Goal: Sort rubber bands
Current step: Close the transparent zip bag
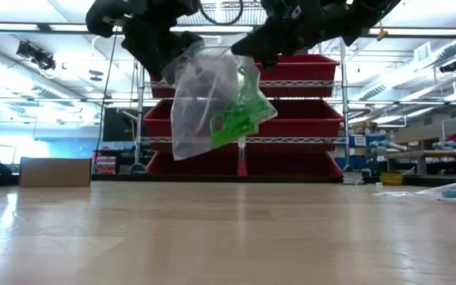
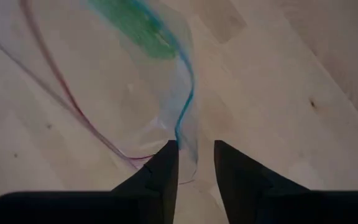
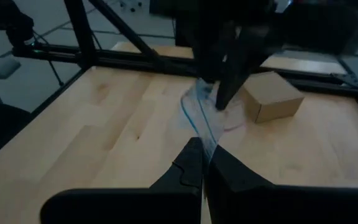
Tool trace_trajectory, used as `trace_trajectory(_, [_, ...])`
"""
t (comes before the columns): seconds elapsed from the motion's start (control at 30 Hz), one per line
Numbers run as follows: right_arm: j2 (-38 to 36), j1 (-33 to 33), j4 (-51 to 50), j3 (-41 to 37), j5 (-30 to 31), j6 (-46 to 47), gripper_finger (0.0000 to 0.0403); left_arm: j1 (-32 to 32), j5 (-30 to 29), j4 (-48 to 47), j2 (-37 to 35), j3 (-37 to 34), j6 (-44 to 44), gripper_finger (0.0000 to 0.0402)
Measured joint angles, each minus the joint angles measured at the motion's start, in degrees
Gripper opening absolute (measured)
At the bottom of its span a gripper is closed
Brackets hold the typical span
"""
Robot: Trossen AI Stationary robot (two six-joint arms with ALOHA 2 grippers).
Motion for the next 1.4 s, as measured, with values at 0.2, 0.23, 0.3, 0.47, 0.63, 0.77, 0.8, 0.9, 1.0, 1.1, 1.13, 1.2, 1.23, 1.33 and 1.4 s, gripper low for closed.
trace_trajectory(0.2, [0.0, 0.0, -1.4, 0.0, -0.19, -0.88, 0.0, 0.0, -2.08, -2.27, 0.11, 5.7, 0.27, 0.0111])
trace_trajectory(0.23, [0.0, 0.0, -1.4, 0.0, -0.14, -0.97, 0.0, 0.0, -3.12, -2.21, 0.13, 7.15, 0.26, 0.0111])
trace_trajectory(0.3, [0.0, 0.0, -1.38, 0.0, 0.55, -1.3, 0.0, 0.02, -4.44, -2.92, 0.08, 10.23, 0.03, 0.0111])
trace_trajectory(0.47, [0.0, -0.02, -1.28, 0.0, 1.92, -2.48, 0.0, 0.19, -5.72, -6.01, -0.58, 15.16, -1.89, 0.0111])
trace_trajectory(0.63, [-0.31, -1.16, -0.5, -0.02, 1.86, -3.63, 0.0, 3.43, -8.02, -9.06, -3.65, 15.01, -7.6, 0.0111])
trace_trajectory(0.77, [-1.33, -1.95, 1.01, -0.04, 2.0, -4.65, 0.0, 8.11, -2.49, -4.88, -8.59, 8.11, -13.31, 0.0104])
trace_trajectory(0.8, [-1.75, -2.08, 1.52, -0.04, 2.22, -4.94, 0.0, 9.11, -1.08, -2.17, -10.64, 5.27, -14.45, 0.0102])
trace_trajectory(0.9, [-3.22, -2.39, 1.68, -0.04, 3.55, -5.57, 0.0, 11.48, 0.55, 7.89, -17.62, -5.6, -17.3, 0.0097])
trace_trajectory(1.0, [-4.28, -2.67, 1.9, -0.04, 3.82, -6.02, 0.0, 13.03, 1.64, 21.61, -25.18, -18.05, -21.44, 0.0096])
trace_trajectory(1.1, [-4.59, -2.8, 2.67, -0.04, 3.89, -6.01, 0.0, 13.72, 3.53, 39.29, -32.62, -30.06, -26.76, 0.0097])
trace_trajectory(1.13, [-4.59, -2.8, 2.74, -0.04, 3.86, -5.99, 0.0, 13.74, 4.08, 45.0, -34.71, -33.91, -28.73, 0.0097])
trace_trajectory(1.2, [-4.59, -2.8, 3.07, -0.04, 3.87, -5.97, 0.0, 13.75, 4.82, 56.19, -38.08, -41.03, -32.45, 0.0097])
trace_trajectory(1.23, [-4.59, -2.78, 3.43, -0.04, 3.9, -5.97, 0.0, 13.75, 4.93, 61.03, -39.41, -44.24, -34.27, 0.0097])
trace_trajectory(1.33, [-4.59, -2.8, 4.41, -0.04, 3.96, -5.95, 0.0, 13.75, 4.94, 71.37, -41.63, -51.86, -38.88, 0.0097])
trace_trajectory(1.4, [-4.59, -2.8, 5.28, -0.04, 3.96, -5.93, 0.0, 13.75, 5.28, 76.32, -41.82, -55.59, -41.65, 0.0097])
